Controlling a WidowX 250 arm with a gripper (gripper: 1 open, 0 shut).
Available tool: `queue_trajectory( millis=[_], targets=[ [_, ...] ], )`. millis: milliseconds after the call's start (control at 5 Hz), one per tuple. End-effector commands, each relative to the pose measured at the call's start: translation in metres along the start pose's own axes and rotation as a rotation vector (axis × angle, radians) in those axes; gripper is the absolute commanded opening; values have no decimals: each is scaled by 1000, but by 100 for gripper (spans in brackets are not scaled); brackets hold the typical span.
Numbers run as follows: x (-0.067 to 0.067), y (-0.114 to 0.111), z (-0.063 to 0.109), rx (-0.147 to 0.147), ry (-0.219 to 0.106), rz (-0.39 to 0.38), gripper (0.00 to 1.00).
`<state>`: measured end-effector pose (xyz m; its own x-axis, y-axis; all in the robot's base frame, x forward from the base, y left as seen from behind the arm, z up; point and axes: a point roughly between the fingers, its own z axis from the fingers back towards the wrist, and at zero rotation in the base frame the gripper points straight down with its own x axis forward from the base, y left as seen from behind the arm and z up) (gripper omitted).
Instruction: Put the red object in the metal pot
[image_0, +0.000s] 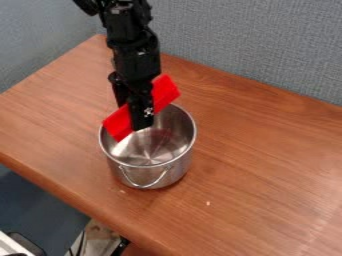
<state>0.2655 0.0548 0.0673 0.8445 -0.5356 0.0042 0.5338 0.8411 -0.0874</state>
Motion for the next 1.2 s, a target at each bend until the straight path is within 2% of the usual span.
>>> queue_trajectory(
  millis=[0,200,600,800,1000],
  targets=[
    [4,-8,27,1,-26,-79,0],
    [4,-16,38,-35,-11,-131,0],
    [4,-42,27,-14,19,-254,0],
    [5,-37,27,-10,26,-273,0],
    [5,-31,33,-4,23,-290,100]
  ],
)
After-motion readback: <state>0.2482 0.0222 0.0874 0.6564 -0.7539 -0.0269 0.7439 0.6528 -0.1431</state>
